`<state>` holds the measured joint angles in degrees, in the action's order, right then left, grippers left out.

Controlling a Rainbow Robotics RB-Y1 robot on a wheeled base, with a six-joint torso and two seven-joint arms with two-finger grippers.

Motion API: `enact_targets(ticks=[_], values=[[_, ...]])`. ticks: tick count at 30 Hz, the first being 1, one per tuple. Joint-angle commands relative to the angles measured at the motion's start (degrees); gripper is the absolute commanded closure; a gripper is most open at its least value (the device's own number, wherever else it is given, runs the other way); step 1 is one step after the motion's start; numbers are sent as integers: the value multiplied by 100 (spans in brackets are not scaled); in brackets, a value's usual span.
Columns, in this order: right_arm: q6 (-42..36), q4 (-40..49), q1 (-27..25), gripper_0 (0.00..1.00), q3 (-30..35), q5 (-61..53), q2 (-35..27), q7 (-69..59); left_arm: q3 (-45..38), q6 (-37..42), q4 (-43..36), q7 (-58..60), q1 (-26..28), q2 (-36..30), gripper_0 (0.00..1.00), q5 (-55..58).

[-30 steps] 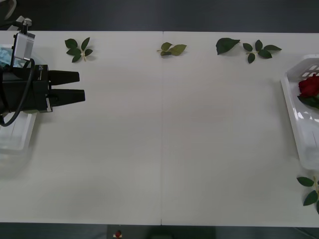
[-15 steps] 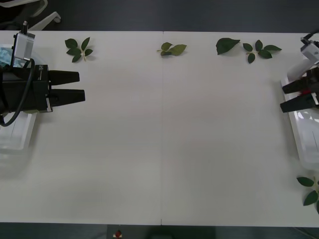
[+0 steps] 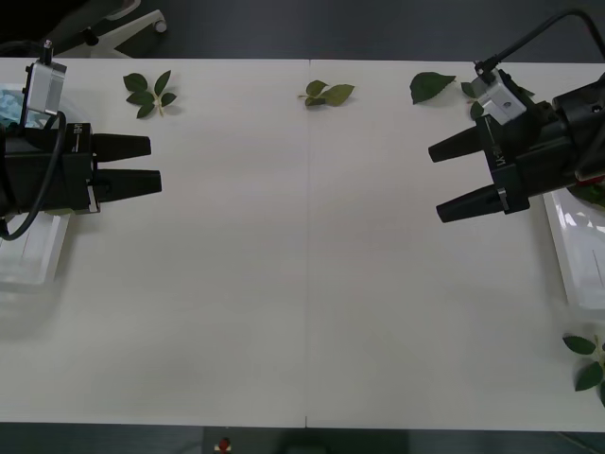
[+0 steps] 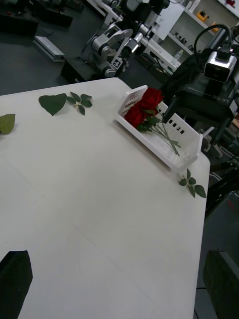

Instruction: Put the red flowers into the right box and the blue flowers into the left box

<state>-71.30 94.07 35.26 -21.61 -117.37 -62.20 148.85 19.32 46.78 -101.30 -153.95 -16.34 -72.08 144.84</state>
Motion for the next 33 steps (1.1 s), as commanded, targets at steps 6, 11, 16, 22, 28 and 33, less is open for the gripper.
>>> enact_targets(ticks=[6,11,16,22,28,33], values=[[1206,736,201,0,-740,1401,-301,48,-87,-11,-74,-105,-89,-148,0,53],[1760,762,403,0,-1364,1612,-407,39,-87,-11,-74,-105,-89,-148,0,53],[1760,736,403,0,-1372,1858,-389,39,-87,-11,-74,-105,-89,-148,0,53],[1760,736,438,0,-1372,1840,-371,83,-87,-11,-74,-105,-89,-148,0,53],[1733,789,438,0,-1372,1814,-345,100,-87,-11,-74,-105,-89,-148,0,53],[1680,797,438,0,-1372,1805,-336,74,-87,-11,-74,-105,-89,-148,0,53]])
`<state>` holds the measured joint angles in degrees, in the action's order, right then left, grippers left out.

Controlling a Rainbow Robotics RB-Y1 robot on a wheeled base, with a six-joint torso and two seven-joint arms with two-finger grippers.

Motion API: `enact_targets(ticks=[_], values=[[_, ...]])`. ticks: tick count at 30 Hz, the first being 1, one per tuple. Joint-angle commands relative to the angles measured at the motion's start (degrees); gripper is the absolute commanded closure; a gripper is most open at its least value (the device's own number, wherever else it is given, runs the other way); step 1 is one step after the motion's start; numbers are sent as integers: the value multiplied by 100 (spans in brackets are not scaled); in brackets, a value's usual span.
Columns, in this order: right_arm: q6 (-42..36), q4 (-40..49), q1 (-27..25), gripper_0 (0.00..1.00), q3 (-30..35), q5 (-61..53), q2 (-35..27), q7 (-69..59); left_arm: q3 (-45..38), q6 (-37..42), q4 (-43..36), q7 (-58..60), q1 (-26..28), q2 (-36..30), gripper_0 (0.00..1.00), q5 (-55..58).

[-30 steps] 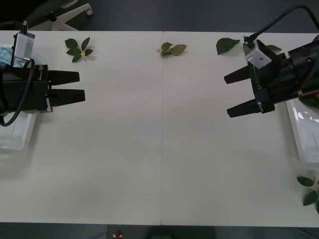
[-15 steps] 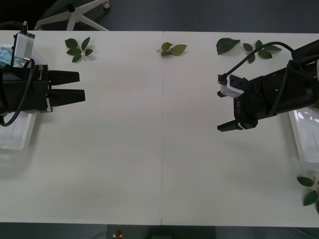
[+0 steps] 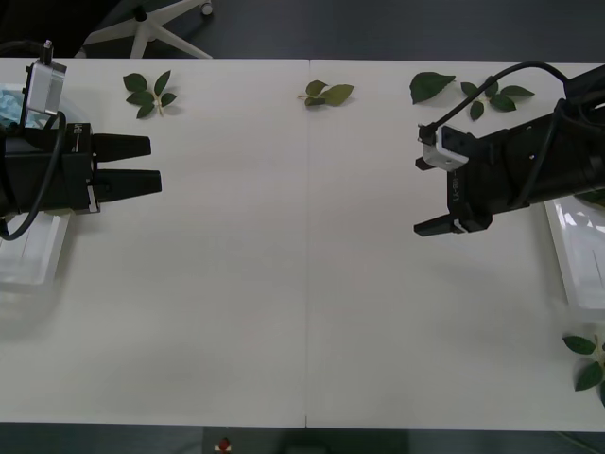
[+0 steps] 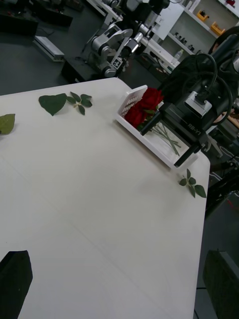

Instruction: Put the red flowers into the right box and the blue flowers into the left box

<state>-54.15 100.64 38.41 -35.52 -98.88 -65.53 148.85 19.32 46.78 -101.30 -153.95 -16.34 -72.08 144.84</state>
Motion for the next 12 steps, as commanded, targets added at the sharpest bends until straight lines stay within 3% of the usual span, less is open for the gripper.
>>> enact_targets(ticks=[1,12], values=[[-34,140,123,0,19,-44,-3,74,-87,-11,-74,-105,-89,-148,0,53],[-34,140,123,0,19,-44,-3,74,-87,-11,-74,-105,-89,-148,0,53]])
